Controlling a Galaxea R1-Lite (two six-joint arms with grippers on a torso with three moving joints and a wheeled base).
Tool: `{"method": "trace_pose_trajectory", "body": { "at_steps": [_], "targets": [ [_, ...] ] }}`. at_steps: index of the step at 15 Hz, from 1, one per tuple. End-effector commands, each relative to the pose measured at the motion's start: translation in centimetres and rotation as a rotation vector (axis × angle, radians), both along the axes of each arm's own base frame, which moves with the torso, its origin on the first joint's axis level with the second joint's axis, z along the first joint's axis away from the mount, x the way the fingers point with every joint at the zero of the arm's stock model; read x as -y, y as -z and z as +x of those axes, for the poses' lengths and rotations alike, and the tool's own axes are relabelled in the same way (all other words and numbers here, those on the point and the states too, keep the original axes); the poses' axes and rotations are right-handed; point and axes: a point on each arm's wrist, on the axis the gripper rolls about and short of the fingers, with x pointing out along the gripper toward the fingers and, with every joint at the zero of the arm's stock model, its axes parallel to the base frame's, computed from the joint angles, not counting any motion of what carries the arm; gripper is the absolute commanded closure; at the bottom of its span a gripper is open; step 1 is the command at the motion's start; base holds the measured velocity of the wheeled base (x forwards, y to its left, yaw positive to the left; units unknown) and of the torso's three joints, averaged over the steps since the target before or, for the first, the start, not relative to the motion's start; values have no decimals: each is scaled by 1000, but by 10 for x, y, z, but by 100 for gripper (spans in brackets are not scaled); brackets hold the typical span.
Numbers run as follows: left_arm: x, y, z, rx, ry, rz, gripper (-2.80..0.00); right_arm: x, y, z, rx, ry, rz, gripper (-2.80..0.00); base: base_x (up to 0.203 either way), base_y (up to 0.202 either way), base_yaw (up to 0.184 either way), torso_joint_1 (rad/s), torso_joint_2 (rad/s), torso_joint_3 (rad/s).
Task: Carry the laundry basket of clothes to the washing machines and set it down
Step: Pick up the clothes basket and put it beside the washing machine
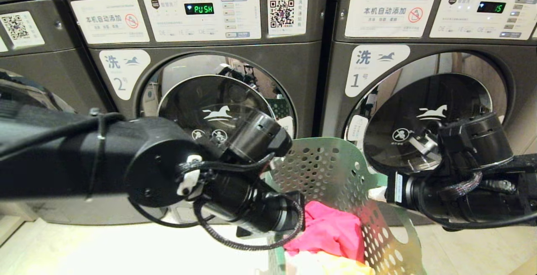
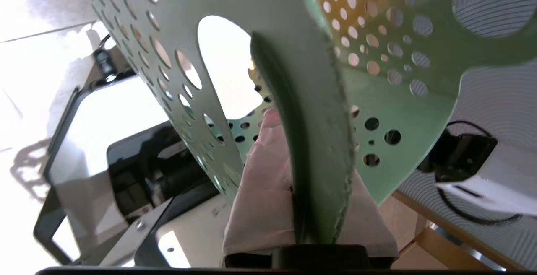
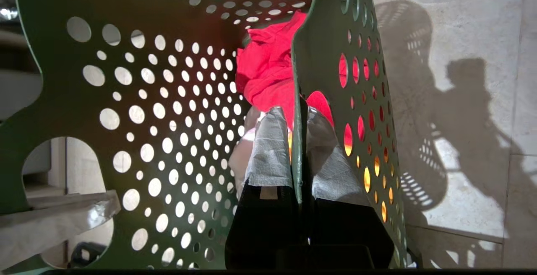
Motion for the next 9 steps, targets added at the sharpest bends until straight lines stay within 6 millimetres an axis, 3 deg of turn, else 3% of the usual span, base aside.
{"method": "trace_pose_trajectory", "body": {
  "at_steps": [1,6,9],
  "targets": [
    [26,19,14,-20,13,21,0,11,-2,2,11,42,4,0,0,0,0,0,0,0],
    [64,31,33,-2,35,4,0,29,-2,8,10,117,0,0,0,0,0,0,0,-6],
    [86,42,38,4,56,-4,0,37,3,9,-2,146,-13,0,0,0,0,7,2,-146]
  ]
}}
